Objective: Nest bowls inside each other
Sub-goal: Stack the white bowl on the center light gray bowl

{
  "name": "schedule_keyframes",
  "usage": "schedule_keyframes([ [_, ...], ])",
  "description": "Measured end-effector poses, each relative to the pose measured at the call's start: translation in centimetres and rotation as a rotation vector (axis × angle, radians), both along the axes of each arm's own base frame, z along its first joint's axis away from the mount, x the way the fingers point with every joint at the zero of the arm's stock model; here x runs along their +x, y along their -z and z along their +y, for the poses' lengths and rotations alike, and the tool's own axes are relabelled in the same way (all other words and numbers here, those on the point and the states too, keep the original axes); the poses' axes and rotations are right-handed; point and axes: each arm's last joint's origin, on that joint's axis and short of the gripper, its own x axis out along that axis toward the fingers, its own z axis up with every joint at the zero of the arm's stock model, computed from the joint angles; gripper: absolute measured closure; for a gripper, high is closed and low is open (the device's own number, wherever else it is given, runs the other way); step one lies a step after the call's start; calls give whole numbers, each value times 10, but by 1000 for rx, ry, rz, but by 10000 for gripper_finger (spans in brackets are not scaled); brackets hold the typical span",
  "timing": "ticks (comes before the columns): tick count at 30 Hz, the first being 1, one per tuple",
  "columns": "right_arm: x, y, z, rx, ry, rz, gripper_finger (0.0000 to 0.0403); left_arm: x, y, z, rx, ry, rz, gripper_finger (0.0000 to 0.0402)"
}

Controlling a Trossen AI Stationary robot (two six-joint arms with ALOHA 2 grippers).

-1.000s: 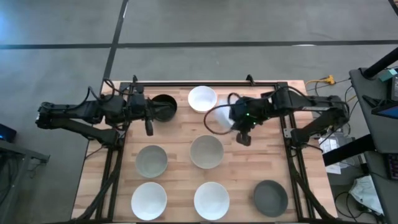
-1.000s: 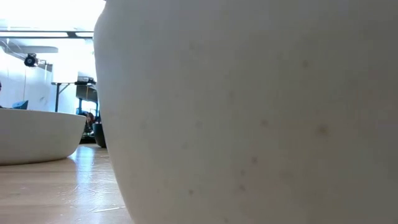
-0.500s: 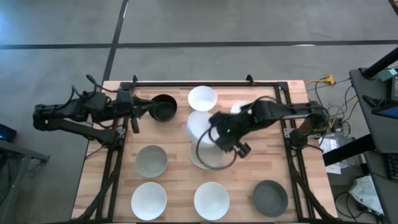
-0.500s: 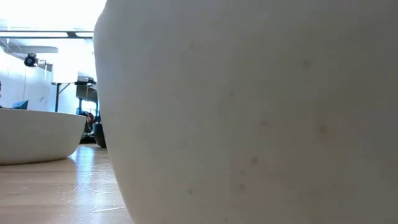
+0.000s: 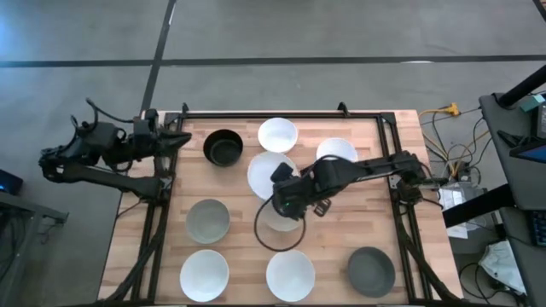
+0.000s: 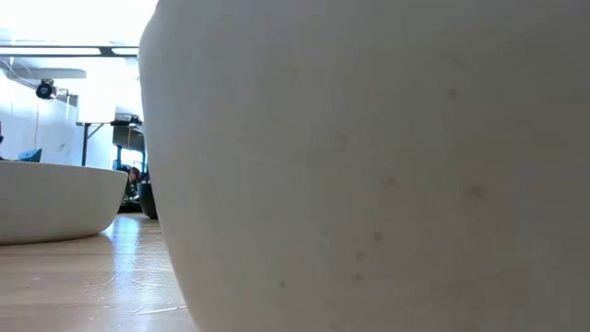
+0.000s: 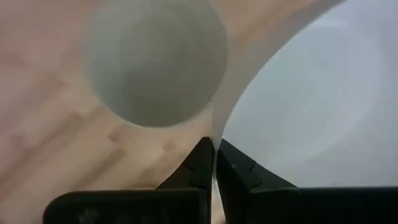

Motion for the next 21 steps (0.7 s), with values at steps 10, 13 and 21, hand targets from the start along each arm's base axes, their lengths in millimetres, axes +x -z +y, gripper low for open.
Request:
schedule_keyframes([
  [10, 6, 22, 31, 50, 12, 38, 394, -10, 3, 1, -1, 0, -1, 388],
  [13, 7, 27, 36, 68, 75, 31, 394, -11, 5, 1, -1, 0, 2, 388],
  [21, 10, 52, 46, 56, 205, 40, 394, -9, 5, 1, 0, 0, 8, 388],
])
